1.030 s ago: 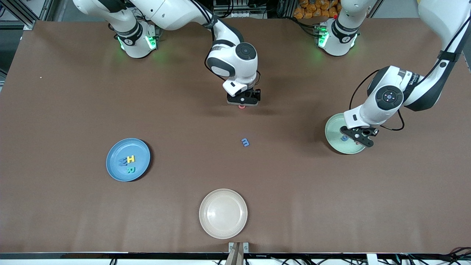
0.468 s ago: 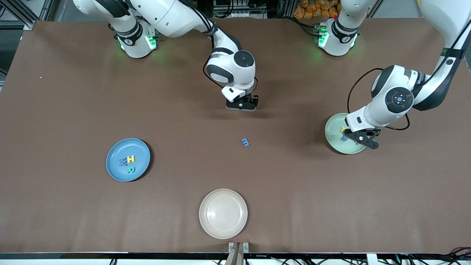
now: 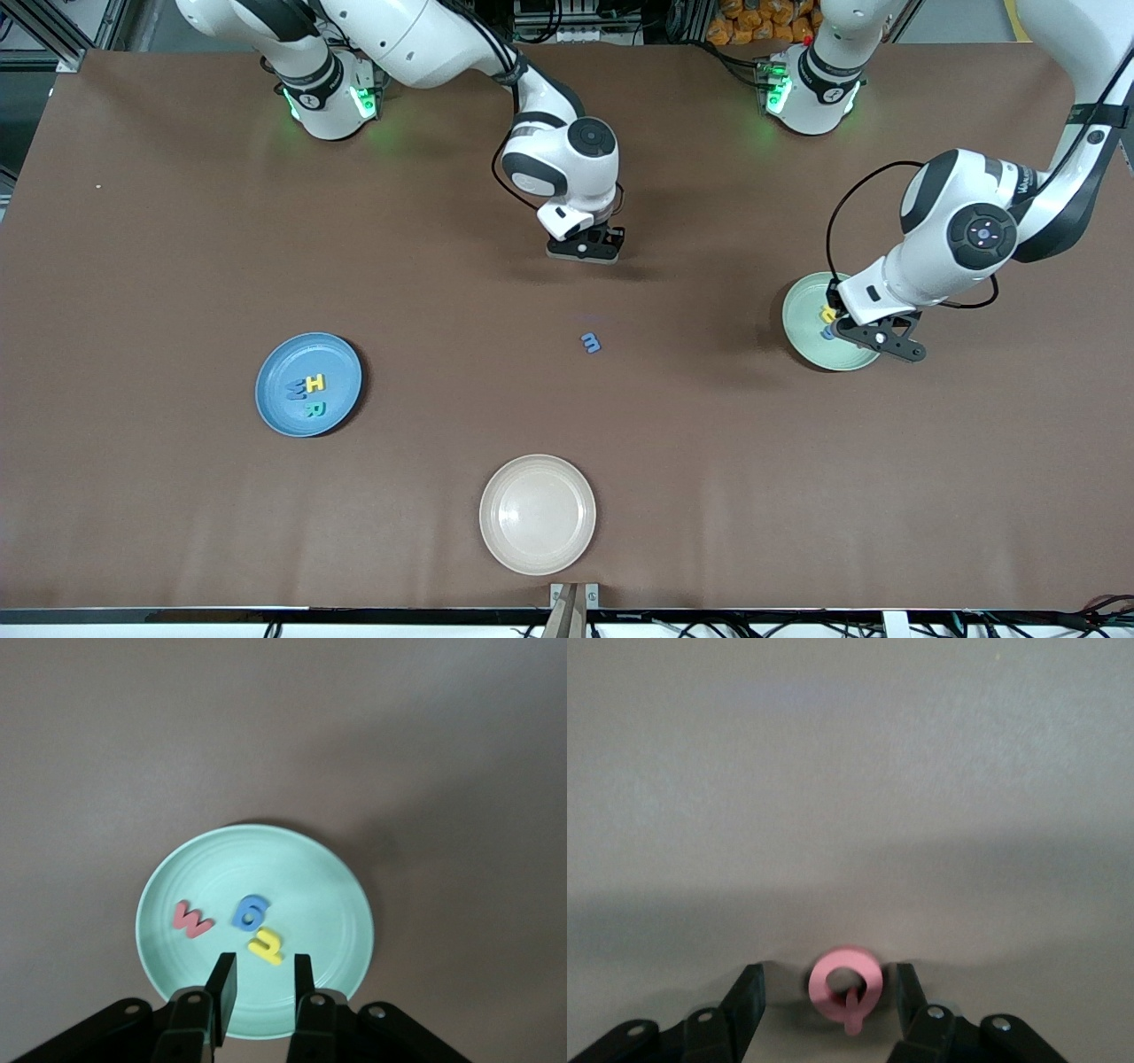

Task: Sort uppercase to blue plate, lowercase to green plate
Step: 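Grasp the pink Q with the right gripper while the left gripper rises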

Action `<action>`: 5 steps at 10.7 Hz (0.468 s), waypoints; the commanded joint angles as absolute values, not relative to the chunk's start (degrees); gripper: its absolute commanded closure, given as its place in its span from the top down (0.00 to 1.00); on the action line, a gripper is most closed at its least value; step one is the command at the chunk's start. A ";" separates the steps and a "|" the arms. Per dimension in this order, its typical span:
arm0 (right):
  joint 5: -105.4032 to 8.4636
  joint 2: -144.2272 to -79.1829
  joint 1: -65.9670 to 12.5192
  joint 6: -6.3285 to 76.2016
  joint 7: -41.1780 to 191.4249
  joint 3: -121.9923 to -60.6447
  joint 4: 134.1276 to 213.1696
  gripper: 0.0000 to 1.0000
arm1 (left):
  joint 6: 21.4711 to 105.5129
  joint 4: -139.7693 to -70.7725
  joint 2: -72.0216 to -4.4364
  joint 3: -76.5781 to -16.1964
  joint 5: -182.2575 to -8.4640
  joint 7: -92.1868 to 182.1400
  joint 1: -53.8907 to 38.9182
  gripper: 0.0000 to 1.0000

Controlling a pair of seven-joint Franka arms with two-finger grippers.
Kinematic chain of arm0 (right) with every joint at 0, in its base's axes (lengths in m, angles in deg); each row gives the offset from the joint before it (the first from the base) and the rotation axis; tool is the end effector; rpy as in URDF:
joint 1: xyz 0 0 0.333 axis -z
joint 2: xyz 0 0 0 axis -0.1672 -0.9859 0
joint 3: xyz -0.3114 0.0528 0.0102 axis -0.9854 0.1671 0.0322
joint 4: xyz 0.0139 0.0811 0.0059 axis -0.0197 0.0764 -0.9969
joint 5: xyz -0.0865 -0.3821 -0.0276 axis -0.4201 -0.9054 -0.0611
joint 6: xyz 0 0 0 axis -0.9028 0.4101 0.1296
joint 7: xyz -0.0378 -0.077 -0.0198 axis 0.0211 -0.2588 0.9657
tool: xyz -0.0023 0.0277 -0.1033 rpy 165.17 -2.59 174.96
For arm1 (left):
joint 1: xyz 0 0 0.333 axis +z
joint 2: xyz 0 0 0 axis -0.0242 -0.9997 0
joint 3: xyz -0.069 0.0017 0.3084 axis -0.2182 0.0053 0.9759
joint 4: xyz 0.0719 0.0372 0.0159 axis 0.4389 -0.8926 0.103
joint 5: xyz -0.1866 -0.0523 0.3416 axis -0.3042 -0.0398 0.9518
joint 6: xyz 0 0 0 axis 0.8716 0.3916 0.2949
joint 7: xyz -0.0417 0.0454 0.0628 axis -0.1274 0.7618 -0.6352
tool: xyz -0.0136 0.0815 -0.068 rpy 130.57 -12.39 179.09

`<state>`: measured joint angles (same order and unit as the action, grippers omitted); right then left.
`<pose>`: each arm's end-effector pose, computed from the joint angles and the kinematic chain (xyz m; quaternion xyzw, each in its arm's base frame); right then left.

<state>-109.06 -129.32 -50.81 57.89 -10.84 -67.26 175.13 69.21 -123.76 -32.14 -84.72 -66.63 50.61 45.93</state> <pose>0.3495 0.5620 0.1772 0.9973 -0.0665 0.0289 0.0084 0.5618 -0.0888 0.3310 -0.9809 0.1902 0.0407 0.0029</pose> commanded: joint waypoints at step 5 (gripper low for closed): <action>-112.30 -129.20 -51.64 57.75 -12.53 -69.08 174.73 0.00 | 67.88 -119.64 -31.42 -88.18 -70.28 41.14 45.33 0.47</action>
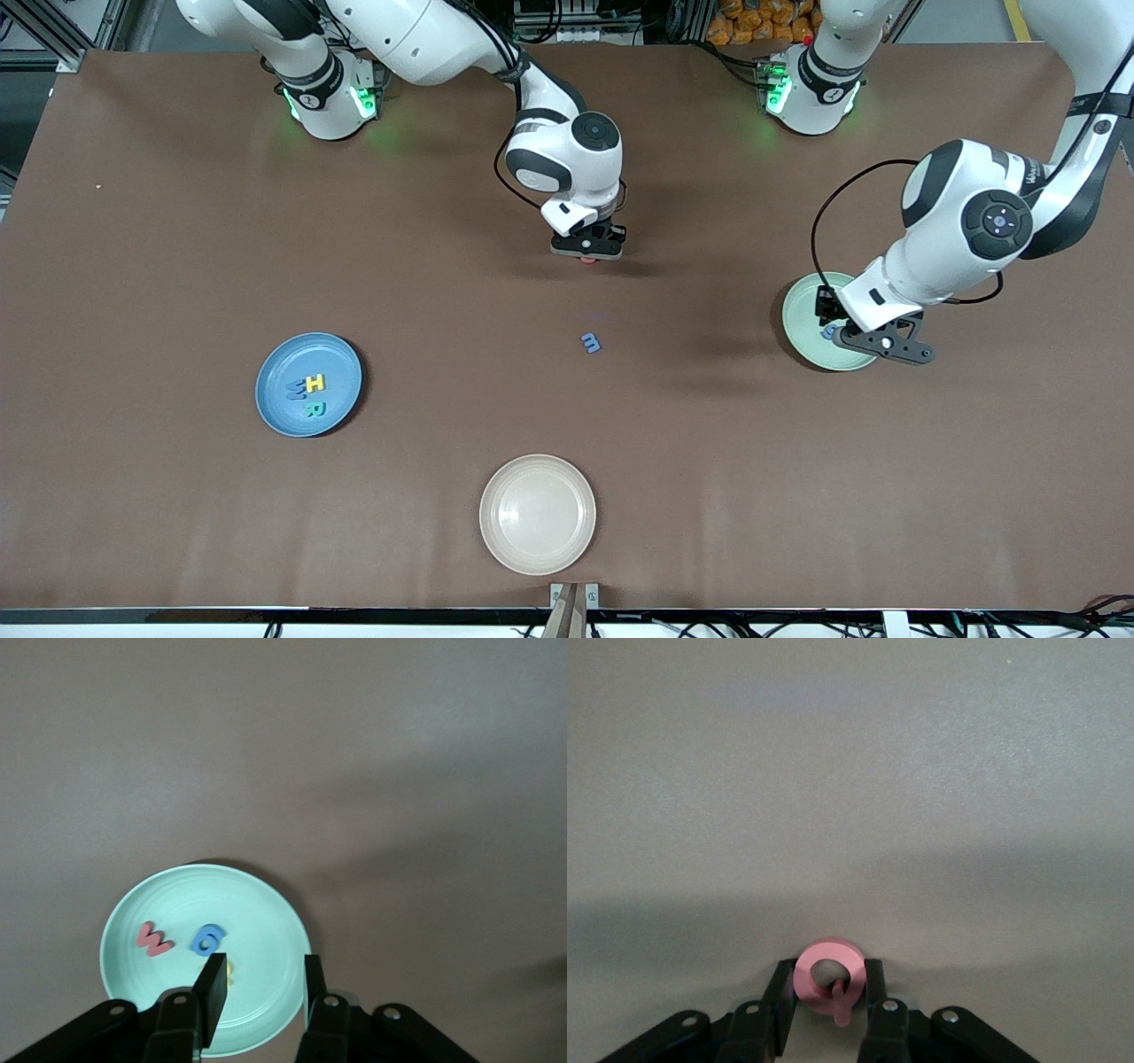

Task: Sort uppercase to blue plate, lowercase to green plate
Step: 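Grasp the pink Q with the right gripper while the left gripper rises, then carry the Q to the blue plate while the left gripper reaches the E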

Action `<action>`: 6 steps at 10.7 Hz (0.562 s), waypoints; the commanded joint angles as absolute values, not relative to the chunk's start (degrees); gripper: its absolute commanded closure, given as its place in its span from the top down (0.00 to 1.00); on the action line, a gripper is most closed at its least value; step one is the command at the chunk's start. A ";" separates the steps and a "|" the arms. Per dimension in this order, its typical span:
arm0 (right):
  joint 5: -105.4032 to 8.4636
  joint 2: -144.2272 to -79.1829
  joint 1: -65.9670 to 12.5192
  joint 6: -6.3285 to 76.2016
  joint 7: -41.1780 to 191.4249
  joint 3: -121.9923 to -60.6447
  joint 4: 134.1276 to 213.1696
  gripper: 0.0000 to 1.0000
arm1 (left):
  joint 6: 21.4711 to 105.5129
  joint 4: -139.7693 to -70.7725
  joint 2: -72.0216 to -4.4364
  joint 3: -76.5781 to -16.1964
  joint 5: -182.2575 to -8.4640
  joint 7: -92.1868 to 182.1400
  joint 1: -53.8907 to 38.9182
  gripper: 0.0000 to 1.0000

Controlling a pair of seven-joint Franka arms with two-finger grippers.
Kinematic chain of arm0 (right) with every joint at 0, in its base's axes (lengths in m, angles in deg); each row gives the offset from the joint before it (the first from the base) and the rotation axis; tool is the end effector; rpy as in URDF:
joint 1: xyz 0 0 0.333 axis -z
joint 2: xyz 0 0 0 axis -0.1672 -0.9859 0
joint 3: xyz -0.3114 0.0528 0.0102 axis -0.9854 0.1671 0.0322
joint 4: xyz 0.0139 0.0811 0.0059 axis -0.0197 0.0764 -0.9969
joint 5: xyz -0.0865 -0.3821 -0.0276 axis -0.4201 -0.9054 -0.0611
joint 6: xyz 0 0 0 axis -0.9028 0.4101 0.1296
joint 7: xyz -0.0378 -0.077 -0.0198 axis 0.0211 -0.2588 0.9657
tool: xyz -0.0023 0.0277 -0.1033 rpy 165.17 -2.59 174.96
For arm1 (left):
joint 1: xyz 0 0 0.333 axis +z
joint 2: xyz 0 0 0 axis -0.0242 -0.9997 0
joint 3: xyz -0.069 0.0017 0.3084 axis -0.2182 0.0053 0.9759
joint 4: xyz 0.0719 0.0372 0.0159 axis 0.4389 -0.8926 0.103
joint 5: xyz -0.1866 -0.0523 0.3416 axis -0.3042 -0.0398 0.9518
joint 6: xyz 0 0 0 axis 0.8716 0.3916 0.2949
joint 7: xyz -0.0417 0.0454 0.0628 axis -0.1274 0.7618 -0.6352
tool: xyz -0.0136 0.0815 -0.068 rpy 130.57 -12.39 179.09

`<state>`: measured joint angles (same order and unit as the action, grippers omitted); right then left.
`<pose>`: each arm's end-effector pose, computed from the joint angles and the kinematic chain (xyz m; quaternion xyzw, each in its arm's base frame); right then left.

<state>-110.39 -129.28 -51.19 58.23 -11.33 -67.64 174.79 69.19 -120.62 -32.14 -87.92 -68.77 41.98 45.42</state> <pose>0.3510 0.5641 0.1797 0.9973 -0.0618 0.0403 0.0062 0.5707 -0.1216 0.3627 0.9915 -0.1288 -0.0118 0.0164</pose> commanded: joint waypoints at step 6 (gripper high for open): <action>-104.34 -120.34 -43.84 51.25 1.21 -71.28 174.64 0.00 | 67.00 -116.74 -32.56 -88.18 -70.46 40.79 44.28 0.76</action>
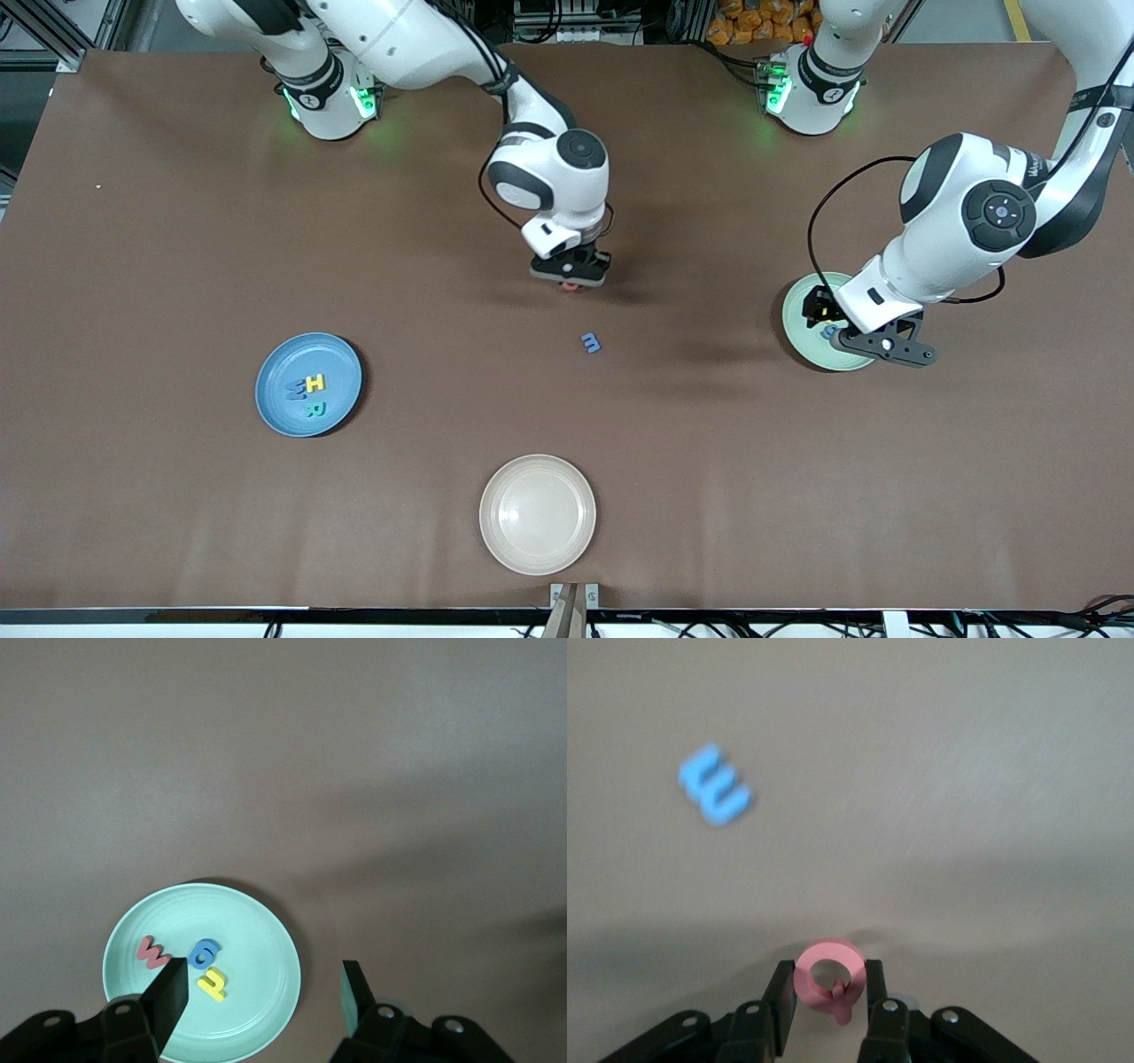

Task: Sort uppercase to blue plate, lowercase to green plate
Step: 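Carry the Q to the blue plate while the left gripper reaches the E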

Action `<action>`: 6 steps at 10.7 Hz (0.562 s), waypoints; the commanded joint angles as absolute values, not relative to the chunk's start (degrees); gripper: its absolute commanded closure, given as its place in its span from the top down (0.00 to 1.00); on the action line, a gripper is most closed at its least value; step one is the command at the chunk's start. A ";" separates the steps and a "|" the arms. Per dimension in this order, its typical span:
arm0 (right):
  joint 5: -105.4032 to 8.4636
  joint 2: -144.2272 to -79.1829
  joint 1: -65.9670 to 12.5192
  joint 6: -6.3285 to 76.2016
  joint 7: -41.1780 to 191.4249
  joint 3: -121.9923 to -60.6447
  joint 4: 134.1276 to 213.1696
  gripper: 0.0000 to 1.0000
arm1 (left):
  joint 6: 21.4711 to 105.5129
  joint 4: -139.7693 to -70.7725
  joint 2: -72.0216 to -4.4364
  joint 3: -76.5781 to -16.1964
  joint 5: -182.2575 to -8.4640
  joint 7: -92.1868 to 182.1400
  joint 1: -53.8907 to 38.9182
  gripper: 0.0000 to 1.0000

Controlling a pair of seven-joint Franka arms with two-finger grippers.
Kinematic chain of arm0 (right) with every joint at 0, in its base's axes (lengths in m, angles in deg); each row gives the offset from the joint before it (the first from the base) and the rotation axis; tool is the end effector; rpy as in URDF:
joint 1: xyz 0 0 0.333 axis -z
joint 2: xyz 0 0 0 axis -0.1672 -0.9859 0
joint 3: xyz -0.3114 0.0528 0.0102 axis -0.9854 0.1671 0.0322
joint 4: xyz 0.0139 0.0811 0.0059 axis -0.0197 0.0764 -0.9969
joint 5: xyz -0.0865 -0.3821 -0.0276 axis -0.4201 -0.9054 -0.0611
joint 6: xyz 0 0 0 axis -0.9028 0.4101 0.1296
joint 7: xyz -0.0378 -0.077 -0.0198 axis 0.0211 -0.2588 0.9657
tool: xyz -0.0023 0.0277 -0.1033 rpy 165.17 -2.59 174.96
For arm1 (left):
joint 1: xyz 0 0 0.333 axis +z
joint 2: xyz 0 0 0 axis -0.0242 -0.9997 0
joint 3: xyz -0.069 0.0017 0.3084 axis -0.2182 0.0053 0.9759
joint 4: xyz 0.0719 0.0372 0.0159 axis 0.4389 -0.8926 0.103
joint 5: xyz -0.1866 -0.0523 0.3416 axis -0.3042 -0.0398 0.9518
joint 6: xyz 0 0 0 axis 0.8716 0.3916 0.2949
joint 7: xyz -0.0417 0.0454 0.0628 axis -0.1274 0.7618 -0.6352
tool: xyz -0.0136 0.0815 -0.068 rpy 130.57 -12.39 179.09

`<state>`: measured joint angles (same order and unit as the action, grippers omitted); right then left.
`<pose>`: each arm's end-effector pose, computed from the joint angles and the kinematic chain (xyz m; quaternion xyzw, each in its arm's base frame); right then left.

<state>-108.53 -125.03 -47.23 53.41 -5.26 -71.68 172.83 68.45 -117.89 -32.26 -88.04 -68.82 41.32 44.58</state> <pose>0.4353 0.5158 0.2268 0.9933 -0.0898 0.0676 0.0255 0.5806 -0.1276 0.3818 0.9920 -0.1248 0.0041 0.0188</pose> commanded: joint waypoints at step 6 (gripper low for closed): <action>-94.37 -112.24 -24.07 38.24 34.37 -71.63 174.65 0.00 | 67.00 -113.93 -37.91 -88.00 -70.37 25.36 38.58 0.64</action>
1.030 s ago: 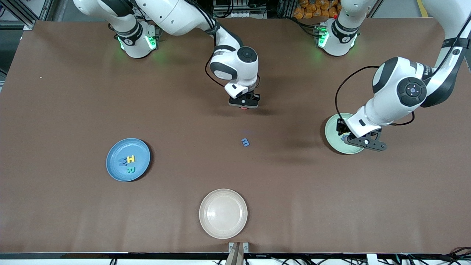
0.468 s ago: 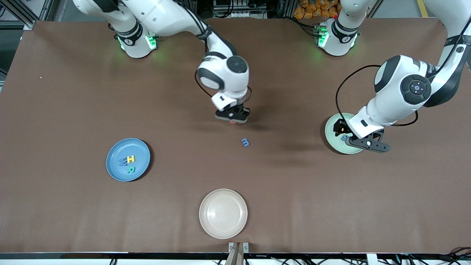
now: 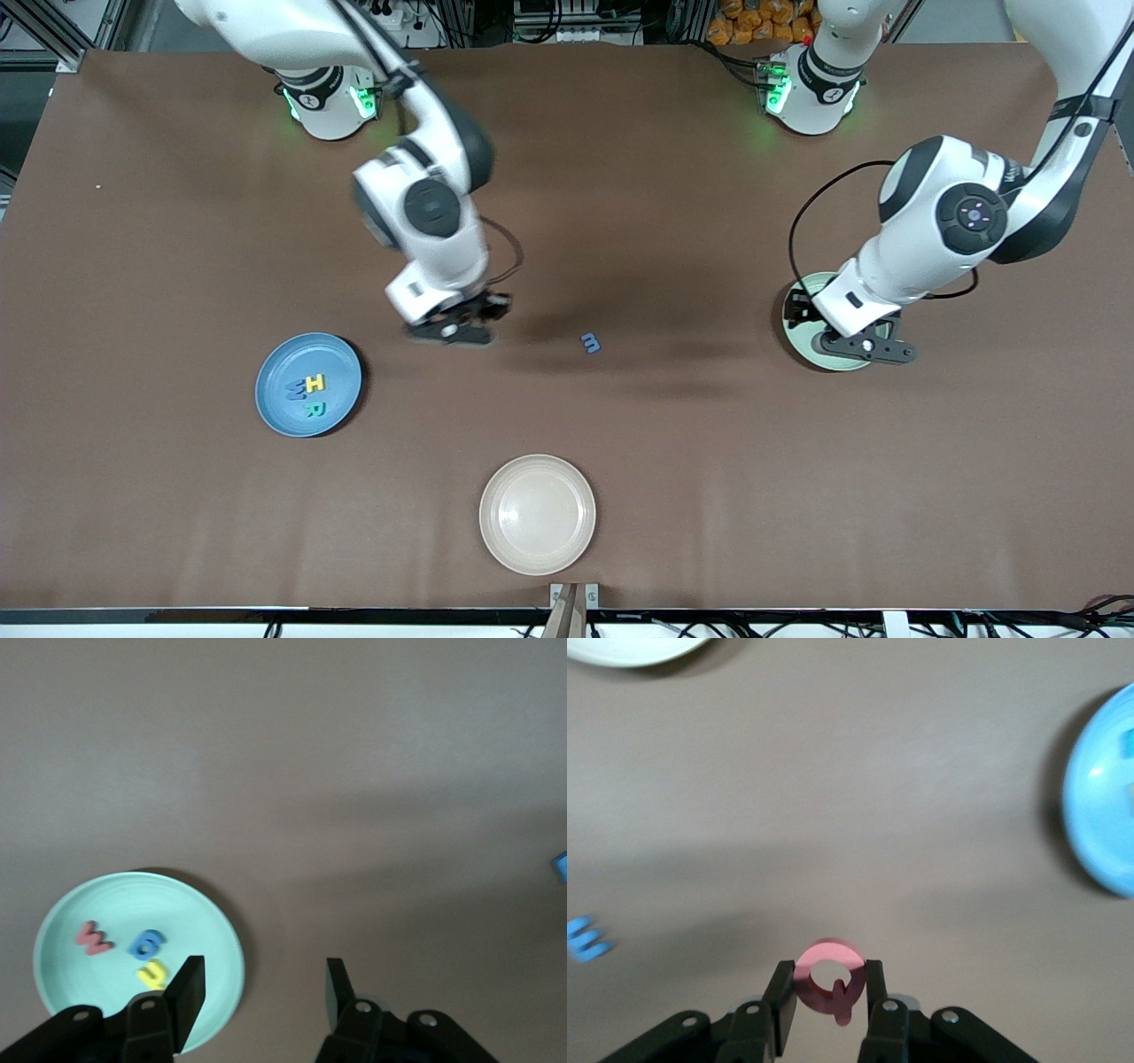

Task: Sort uppercase to blue plate, lowercase to green plate
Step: 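Carry the Q to the blue plate while the left gripper reaches the E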

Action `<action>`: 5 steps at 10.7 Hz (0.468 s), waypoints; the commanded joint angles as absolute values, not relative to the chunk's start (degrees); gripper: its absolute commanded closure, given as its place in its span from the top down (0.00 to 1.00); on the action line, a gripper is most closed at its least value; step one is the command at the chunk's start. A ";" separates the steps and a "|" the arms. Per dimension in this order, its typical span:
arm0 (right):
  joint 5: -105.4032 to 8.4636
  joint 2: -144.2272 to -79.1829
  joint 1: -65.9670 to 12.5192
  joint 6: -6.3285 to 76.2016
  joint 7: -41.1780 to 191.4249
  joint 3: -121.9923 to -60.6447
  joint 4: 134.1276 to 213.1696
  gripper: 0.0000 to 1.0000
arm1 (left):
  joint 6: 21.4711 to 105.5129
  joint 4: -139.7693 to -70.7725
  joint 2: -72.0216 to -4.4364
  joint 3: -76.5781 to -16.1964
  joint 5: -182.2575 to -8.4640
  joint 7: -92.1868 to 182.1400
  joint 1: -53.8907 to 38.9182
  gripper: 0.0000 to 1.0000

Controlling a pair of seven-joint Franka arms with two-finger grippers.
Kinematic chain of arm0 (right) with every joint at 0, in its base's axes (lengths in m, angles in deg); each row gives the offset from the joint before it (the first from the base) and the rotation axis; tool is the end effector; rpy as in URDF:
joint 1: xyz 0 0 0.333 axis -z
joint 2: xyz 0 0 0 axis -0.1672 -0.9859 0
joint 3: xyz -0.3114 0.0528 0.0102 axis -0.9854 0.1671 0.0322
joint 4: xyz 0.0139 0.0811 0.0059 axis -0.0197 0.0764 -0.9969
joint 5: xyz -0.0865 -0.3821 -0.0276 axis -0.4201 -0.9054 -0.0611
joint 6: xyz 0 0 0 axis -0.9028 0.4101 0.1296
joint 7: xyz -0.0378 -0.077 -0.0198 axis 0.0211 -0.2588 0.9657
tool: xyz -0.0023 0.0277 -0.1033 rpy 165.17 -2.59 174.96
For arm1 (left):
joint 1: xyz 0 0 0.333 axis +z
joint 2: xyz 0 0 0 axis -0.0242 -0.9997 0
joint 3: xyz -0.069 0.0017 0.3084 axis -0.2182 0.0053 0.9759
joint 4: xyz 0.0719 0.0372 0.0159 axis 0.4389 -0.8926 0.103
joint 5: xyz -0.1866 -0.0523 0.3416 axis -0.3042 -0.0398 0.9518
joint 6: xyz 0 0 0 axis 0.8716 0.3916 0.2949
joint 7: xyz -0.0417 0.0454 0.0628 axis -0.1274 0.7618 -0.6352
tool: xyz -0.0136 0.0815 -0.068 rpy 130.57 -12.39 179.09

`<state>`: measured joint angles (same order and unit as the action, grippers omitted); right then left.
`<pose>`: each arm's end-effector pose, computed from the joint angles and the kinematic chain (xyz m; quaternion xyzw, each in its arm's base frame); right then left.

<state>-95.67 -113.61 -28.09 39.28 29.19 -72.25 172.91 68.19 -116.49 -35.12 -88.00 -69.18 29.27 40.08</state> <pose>0.5692 0.3290 0.3343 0.9985 -0.0402 -0.0051 0.0356 0.5769 -0.1697 0.3749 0.9977 -0.0533 -0.0093 0.0405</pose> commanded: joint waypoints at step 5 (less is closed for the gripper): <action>-94.37 -112.94 -16.32 37.96 46.77 -76.72 176.83 0.00 | 67.97 -107.97 -42.92 -79.25 -69.41 9.18 20.69 0.65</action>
